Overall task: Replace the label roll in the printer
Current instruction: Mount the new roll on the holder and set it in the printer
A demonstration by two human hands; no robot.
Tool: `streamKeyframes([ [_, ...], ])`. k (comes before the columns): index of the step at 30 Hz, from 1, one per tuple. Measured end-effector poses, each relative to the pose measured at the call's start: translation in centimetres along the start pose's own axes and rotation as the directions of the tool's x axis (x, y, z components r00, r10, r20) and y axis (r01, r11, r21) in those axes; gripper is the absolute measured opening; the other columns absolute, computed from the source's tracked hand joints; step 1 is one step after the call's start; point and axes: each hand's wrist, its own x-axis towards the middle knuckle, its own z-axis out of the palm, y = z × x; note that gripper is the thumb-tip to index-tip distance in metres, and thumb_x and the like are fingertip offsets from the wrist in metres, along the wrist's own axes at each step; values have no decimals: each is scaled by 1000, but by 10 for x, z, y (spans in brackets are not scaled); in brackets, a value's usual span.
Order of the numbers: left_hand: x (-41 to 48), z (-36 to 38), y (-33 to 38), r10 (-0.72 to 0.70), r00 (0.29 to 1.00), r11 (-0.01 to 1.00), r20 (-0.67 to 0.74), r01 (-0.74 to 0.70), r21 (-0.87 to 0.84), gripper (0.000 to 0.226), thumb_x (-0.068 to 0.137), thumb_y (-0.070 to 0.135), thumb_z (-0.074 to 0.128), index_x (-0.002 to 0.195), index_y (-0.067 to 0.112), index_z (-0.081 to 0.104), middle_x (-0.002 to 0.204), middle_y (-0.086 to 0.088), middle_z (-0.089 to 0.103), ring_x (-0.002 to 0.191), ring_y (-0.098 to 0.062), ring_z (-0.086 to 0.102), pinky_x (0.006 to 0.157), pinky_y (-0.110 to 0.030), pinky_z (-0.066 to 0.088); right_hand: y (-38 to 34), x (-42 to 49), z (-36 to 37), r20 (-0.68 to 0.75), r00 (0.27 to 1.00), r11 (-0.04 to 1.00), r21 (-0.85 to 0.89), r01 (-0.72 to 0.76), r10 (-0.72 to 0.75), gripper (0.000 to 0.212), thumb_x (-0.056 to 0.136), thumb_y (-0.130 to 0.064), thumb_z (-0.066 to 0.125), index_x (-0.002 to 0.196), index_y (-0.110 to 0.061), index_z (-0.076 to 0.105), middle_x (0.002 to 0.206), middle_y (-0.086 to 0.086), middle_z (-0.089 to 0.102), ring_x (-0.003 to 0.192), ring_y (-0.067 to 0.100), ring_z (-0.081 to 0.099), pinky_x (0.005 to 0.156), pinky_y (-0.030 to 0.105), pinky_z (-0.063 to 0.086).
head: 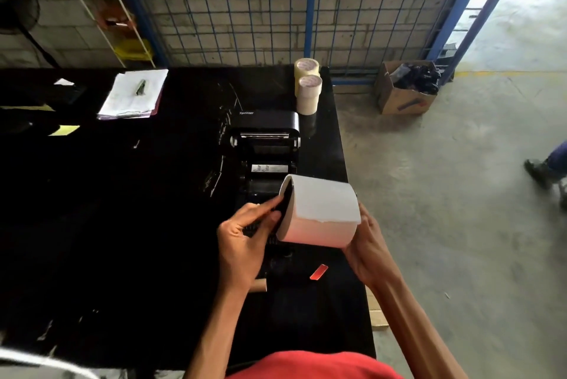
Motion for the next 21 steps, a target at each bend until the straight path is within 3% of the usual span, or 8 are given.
streamKeyframes([
  [2, 14, -5, 12, -83, 996, 987, -42, 76, -138, 37, 78, 6, 77, 114, 14, 73, 88, 0, 76, 88, -10, 71, 83, -17, 54, -20, 6, 12, 34, 998, 998, -32, 53, -52, 98, 63, -61, 84, 124, 6, 49, 114, 22, 60, 101, 38, 53, 71, 37, 58],
  [5, 35, -14, 19, -138, 990, 961, -39, 124, -247, 27, 68, 9, 81, 94, 6, 76, 91, -4, 78, 89, -17, 74, 80, -24, 59, -44, 16, 25, 71, 990, 987, -91, 131, -125, 66, 72, -53, 83, 110, -5, 57, 103, 15, 66, 87, 28, 63, 62, 35, 58],
  [8, 49, -24, 21, -117, 993, 970, -17, 110, -217, 32, 67, 15, 77, 95, 0, 75, 91, -7, 78, 88, -21, 75, 77, -24, 59, -52, 27, 33, 104, 976, 967, -152, 207, -192, 10, 95, -7, 57, 103, -3, 52, 95, 10, 67, 75, 17, 65, 55, 26, 57],
  [10, 55, -30, 18, -133, 991, 968, -12, 128, -214, 23, 71, 10, 76, 94, 4, 75, 87, -5, 79, 85, -18, 75, 74, -22, 59, -51, 34, 38, 128, 972, 957, -191, 218, -196, 9, 98, 7, 46, 105, 3, 50, 103, 13, 68, 82, 17, 67, 60, 25, 57],
  [13, 65, -37, 7, -179, 983, 965, -35, 168, -203, 19, 79, -3, 72, 91, 11, 75, 84, -4, 79, 83, -19, 75, 76, -26, 60, -47, 45, 44, 180, 958, 935, -236, 264, -225, 20, 96, -7, 57, 108, 7, 51, 132, 26, 60, 113, 34, 64, 73, 33, 61],
  [16, 75, -49, -8, -181, 983, 971, -27, 174, -164, 25, 81, -6, 70, 90, 17, 76, 90, -8, 78, 89, -26, 75, 80, -35, 60, -47, 58, 48, 258, 932, 876, -349, 334, -253, 11, 96, 3, 58, 107, 3, 59, 146, 19, 54, 139, 29, 49, 101, 38, 53],
  [18, 84, -56, -17, -182, 983, 968, -27, 175, -177, 26, 81, -4, 71, 89, 20, 77, 93, -9, 78, 91, -26, 75, 80, -33, 58, -46, 70, 46, 306, 916, 827, -419, 375, -260, 13, 95, 4, 59, 108, 2, 61, 151, 12, 51, 145, 22, 42, 114, 46, 41],
  [21, 104, -64, -26, -197, 980, 959, -24, 187, -214, 19, 82, -1, 71, 91, 15, 76, 93, -10, 78, 91, -25, 74, 78, -28, 57, -39, 91, 43, 331, 904, 752, -513, 414, -272, 16, 94, -3, 66, 110, -3, 65, 149, 12, 53, 144, 25, 44, 116, 54, 36],
])
